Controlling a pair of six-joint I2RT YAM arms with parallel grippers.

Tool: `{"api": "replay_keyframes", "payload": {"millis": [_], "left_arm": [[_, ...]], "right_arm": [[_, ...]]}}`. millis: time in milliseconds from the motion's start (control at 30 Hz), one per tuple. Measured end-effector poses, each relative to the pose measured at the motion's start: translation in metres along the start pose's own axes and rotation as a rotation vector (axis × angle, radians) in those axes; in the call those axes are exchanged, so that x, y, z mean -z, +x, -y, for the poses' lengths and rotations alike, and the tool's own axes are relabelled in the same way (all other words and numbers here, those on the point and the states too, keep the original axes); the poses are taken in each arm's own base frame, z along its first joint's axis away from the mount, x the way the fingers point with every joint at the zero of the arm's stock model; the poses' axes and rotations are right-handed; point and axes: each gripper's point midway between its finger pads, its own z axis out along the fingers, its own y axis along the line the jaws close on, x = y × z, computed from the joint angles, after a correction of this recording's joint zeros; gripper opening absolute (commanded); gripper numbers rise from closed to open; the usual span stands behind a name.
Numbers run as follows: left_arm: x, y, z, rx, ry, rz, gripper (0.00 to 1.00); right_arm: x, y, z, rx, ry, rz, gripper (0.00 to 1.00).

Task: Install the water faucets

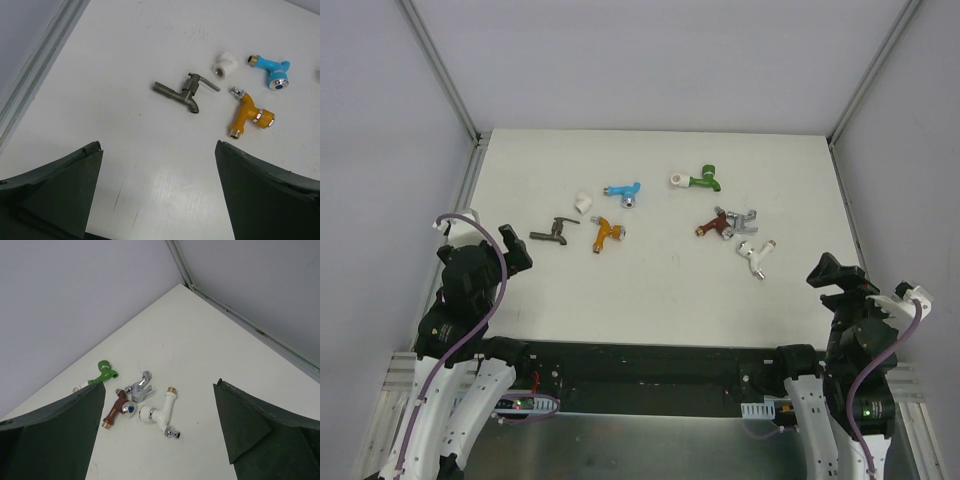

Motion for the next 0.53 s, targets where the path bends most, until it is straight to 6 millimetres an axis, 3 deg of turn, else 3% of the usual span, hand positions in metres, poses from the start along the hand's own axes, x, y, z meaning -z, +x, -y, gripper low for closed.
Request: {"api": "replay_keyframes", "payload": {"millis": [233,533], "left_arm": [[-0.005,0.001,-0.005,0.020,-0.038,-0.014,0.99],[-0.014,0.002,-0.012,0.046,-0.090,-0.033,0.99]], "right_arm": [[-0.002,0.014,0.005,0.030,-0.011,-0.013,0.99],[-0.002,0.013,-0.002,0.023,-0.044,-0.015,0.99]]}}
